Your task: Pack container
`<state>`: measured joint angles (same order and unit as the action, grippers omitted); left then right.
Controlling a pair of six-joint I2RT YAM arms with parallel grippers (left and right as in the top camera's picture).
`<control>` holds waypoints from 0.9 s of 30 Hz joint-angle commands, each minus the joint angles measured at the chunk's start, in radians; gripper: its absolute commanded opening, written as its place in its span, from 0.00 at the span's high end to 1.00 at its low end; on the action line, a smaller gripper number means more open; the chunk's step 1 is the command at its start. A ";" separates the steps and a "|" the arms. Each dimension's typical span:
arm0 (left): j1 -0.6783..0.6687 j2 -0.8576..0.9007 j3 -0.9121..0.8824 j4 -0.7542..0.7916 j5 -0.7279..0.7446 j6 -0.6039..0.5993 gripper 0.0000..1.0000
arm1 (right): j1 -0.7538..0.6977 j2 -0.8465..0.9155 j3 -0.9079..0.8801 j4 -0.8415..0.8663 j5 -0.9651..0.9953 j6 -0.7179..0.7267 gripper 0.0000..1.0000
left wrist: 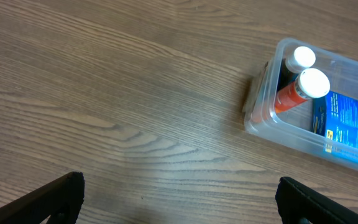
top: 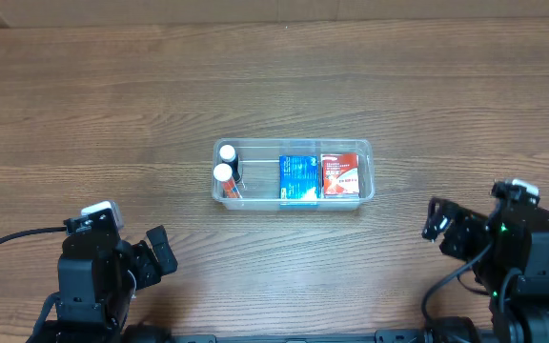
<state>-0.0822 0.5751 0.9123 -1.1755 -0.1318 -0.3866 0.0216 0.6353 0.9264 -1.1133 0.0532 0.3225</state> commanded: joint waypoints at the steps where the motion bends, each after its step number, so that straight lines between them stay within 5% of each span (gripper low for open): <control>1: -0.003 -0.007 -0.009 0.002 -0.006 -0.010 0.00 | 0.018 -0.050 -0.100 0.140 -0.053 -0.169 0.00; 9: -0.003 -0.007 -0.009 0.002 -0.006 -0.010 0.00 | 0.051 -0.335 -0.445 0.476 -0.204 -0.351 0.00; 20: -0.003 -0.007 -0.009 0.002 -0.006 -0.010 0.00 | 0.051 -0.611 -0.806 0.852 -0.220 -0.357 0.00; 27: -0.003 -0.007 -0.009 0.002 -0.006 -0.010 0.00 | 0.050 -0.632 -0.919 1.045 -0.180 -0.357 0.00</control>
<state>-0.0822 0.5747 0.9073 -1.1782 -0.1318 -0.3866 0.0673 0.0135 0.0319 -0.0872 -0.1558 -0.0299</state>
